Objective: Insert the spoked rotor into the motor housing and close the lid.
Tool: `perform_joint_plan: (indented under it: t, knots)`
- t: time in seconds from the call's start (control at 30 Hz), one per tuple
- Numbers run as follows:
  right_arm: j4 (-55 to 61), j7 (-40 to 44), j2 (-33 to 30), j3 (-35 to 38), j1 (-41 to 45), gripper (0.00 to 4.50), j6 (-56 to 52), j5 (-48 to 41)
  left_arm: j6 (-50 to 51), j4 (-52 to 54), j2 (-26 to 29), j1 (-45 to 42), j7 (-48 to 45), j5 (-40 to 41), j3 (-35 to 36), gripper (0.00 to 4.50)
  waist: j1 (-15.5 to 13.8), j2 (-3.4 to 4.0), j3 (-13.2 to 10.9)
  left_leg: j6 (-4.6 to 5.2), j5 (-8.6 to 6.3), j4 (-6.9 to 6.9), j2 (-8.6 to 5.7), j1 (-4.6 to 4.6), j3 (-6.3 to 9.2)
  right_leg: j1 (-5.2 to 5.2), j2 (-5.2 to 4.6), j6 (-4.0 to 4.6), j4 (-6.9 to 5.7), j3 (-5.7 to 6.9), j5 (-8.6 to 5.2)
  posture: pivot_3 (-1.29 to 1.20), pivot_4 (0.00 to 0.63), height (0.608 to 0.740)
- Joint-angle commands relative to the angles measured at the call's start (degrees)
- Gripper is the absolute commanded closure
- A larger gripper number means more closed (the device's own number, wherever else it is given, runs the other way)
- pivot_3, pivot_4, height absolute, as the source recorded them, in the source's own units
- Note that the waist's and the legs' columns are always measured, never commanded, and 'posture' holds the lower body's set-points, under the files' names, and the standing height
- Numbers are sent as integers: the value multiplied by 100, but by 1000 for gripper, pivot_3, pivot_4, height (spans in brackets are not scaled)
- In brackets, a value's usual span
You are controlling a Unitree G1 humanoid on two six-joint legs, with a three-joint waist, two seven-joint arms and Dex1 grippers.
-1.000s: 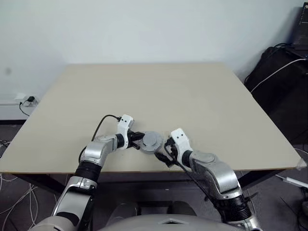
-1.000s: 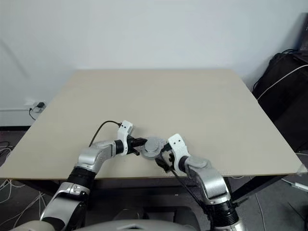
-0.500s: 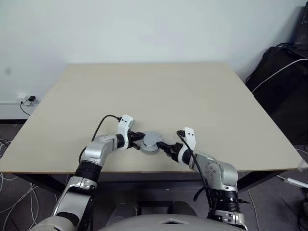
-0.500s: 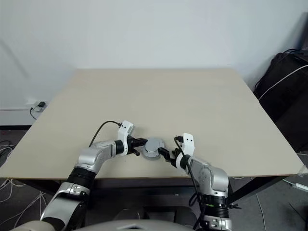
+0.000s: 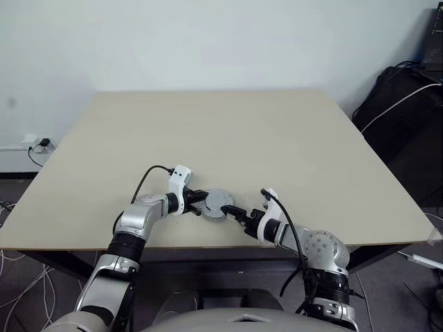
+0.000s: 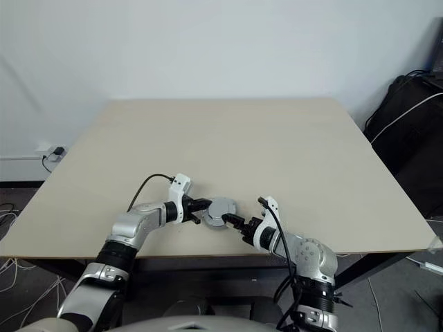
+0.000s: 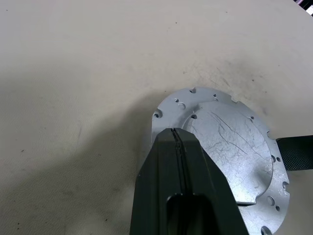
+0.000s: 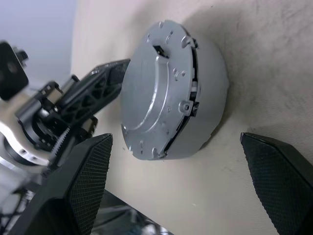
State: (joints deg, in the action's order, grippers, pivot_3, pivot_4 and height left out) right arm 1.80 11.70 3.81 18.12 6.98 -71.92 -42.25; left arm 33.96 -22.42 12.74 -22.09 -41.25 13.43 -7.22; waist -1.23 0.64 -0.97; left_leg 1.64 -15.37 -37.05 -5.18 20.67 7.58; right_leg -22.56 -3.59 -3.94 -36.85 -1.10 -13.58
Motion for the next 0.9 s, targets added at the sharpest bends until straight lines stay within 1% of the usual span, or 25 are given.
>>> perform_joint_plan:
  t: [0.03, 0.17, 0.3, 0.63, 0.73, 0.9]
  knots:
    - [-226, -188, 674, 196, 382, 29, 81, -425, 67, -12, -27, 75, -23, -67, -131, 4500, 12, 0, 0, 0, 0, 0, 0, 0, 0, 0, 0, 0, 0, 0, 0, 0, 0, 740]
    - [-448, -382, 791, 224, 519, 29, 174, -755, 69, 0, -8, 90, -19, -66, -124, 4500, 28, 4, 2, 0, 0, -1, 0, -1, 0, 1, 0, 0, -1, 0, 0, 0, 0, 740]
    - [-539, -515, 833, 89, 642, 29, 226, -965, 77, 31, 12, 124, -7, -61, -114, 4500, 41, 11, 0, 3, 2, -1, 0, 0, -1, 0, 0, 1, -1, -1, 1, 0, 0, 740]
    - [-1017, -649, 904, -107, 885, 29, 452, -926, 98, 97, 18, 179, 32, -55, -84, 4500, 174, 19, -3, 3, 4, -1, 8, -2, -1, -4, 7, -1, -7, -2, 0, 0, 0, 740]
    - [-1110, -656, 895, -135, 890, 29, 455, -943, 103, 116, 29, 191, 34, -60, -80, 4500, 176, 19, -3, 5, 3, 0, 4, -1, -1, -4, 5, 15, -5, -4, 9, 0, 0, 740]
    - [-1338, -643, 899, -170, 855, 29, 343, -994, 113, 139, 46, 202, 42, -66, -81, 4500, 189, 19, -3, 15, -4, 1, 0, 0, -5, -6, 3, 18, -3, -15, 11, 0, 0, 740]
